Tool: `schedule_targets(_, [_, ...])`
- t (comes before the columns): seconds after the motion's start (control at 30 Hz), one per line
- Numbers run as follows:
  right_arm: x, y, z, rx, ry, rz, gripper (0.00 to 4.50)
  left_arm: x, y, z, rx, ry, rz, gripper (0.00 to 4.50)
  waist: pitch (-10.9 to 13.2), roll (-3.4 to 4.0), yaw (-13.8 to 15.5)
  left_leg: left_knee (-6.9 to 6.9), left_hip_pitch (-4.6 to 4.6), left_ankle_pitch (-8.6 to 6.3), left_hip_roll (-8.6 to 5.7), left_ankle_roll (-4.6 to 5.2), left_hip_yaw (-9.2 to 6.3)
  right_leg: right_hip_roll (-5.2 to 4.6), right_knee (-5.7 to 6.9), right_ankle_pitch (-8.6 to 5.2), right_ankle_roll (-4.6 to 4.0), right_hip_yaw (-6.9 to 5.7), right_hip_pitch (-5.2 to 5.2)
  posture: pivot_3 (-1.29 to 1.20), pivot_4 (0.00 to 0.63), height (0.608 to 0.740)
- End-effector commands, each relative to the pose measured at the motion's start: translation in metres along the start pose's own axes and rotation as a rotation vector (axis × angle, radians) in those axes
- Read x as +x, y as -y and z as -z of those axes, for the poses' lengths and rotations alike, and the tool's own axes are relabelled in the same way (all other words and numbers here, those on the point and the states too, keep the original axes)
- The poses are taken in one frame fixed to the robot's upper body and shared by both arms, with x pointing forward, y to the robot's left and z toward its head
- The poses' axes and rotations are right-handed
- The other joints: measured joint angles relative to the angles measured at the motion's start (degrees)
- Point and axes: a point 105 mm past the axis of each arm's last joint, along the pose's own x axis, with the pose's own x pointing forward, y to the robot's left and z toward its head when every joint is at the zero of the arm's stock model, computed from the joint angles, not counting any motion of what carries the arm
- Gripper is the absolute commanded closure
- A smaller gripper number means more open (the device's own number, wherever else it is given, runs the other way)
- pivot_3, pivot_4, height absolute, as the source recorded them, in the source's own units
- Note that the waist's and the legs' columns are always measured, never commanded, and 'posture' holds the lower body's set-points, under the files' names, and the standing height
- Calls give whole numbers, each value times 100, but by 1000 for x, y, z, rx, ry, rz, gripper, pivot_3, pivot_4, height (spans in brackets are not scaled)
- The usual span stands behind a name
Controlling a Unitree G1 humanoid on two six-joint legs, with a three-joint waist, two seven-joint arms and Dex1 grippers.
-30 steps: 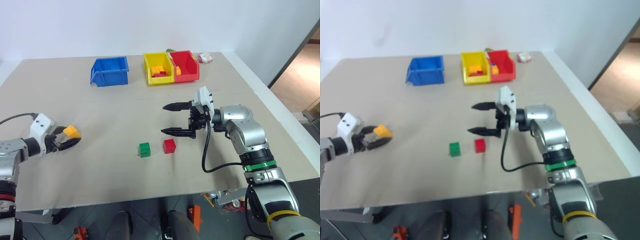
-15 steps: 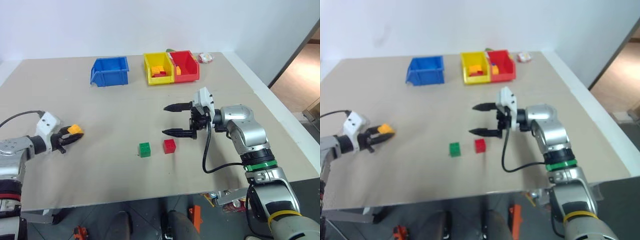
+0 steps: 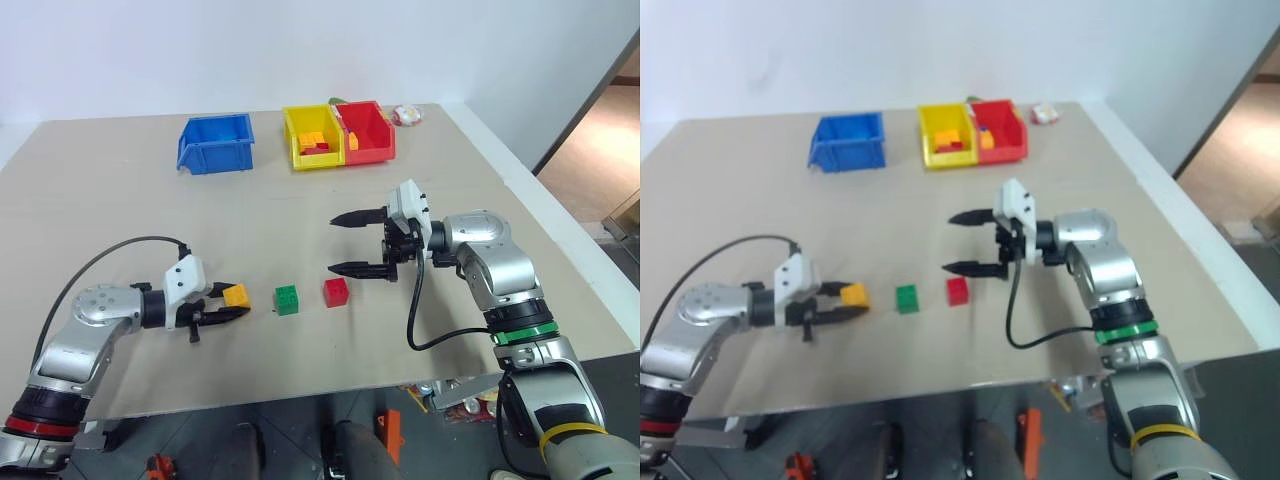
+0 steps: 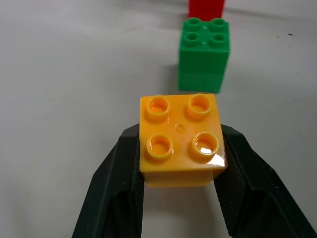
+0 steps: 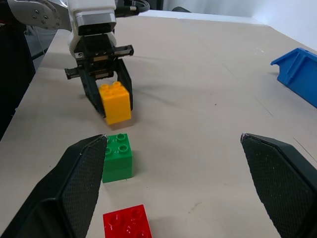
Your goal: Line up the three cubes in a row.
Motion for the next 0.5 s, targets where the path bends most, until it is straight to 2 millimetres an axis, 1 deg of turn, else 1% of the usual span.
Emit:
schedule_targets(0.03, [0,1,-8,-41,6,-13,0,1,1,-9,26,13,28,3155,0,0,-6,0,0,0,0,0,0,0,0,0,0,0,0,0,150,740])
schedule_targets(0.27, [-3,-1,-6,-38,-10,-14,0,-11,-2,-4,38,-19,34,3155,0,0,-12,0,0,0,-1,0,0,-1,0,-6,-9,1,0,0,150,740])
schedule_targets(0.4, [-3,-1,-5,-38,-15,-13,0,-13,0,-1,42,-38,51,3155,0,0,-12,0,0,0,0,0,-1,-1,0,-10,-16,0,0,0,150,740])
schedule_targets(0.5, [-4,-1,-5,-37,-18,-12,0,-13,-3,1,47,-46,46,3155,0,0,-12,0,0,0,0,0,-1,-2,0,-11,-18,0,0,0,150,740])
